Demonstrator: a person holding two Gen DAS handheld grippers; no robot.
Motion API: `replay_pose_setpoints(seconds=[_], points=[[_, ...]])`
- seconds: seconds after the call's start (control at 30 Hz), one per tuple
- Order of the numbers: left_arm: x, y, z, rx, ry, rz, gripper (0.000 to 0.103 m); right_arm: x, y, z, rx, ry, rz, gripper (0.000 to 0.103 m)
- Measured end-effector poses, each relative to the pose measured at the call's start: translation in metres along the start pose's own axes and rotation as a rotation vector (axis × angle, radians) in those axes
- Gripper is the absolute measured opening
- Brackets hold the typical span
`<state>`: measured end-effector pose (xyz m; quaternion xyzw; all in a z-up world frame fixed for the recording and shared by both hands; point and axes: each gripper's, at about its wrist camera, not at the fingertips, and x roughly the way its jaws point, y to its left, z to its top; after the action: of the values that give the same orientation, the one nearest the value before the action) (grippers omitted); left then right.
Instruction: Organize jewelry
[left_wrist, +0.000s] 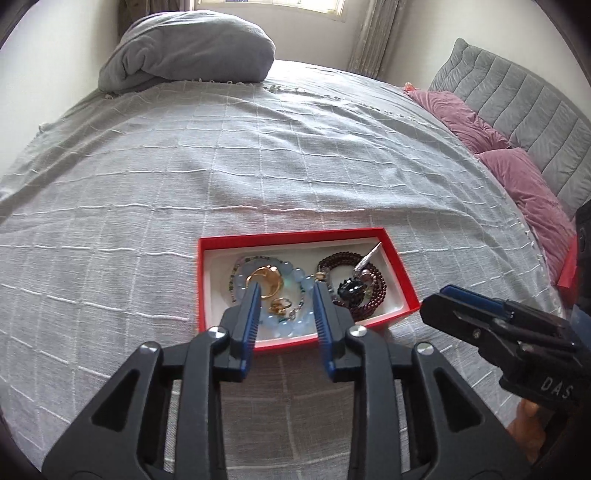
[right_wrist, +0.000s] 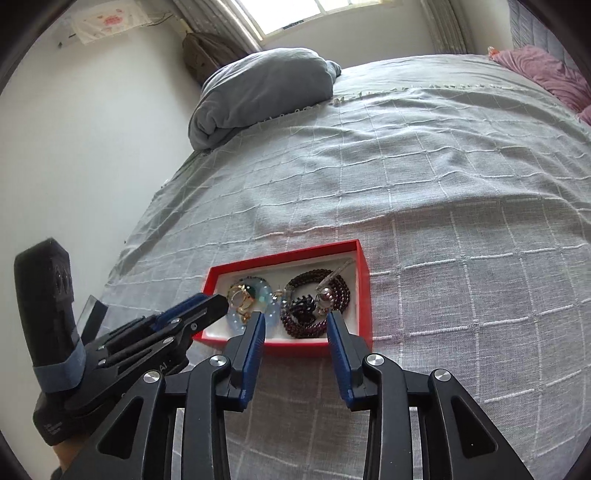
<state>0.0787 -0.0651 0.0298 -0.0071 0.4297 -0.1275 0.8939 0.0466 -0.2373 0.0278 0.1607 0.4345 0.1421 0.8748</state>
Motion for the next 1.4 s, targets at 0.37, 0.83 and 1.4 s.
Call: replay_pose_setpoints(seconds=[0.37,0.83,1.4], points=[[-0.023,0.013,-0.023,-0.003,-0.03,0.113,0.058,-0.025,0.03,-0.024,-0.148,0.002,-0.082,0.045],[-0.053,0.03,-0.048,-0.02,-0.047,0.173,0.078,-0.041,0.047,-0.049,-0.203,0.006,-0.099,0.07],[-0.067,0.039,-0.073,-0.003,-0.016,0.233,0.093,-0.028,0.051,-0.069,-0.152,0.019,-0.221,0.093]])
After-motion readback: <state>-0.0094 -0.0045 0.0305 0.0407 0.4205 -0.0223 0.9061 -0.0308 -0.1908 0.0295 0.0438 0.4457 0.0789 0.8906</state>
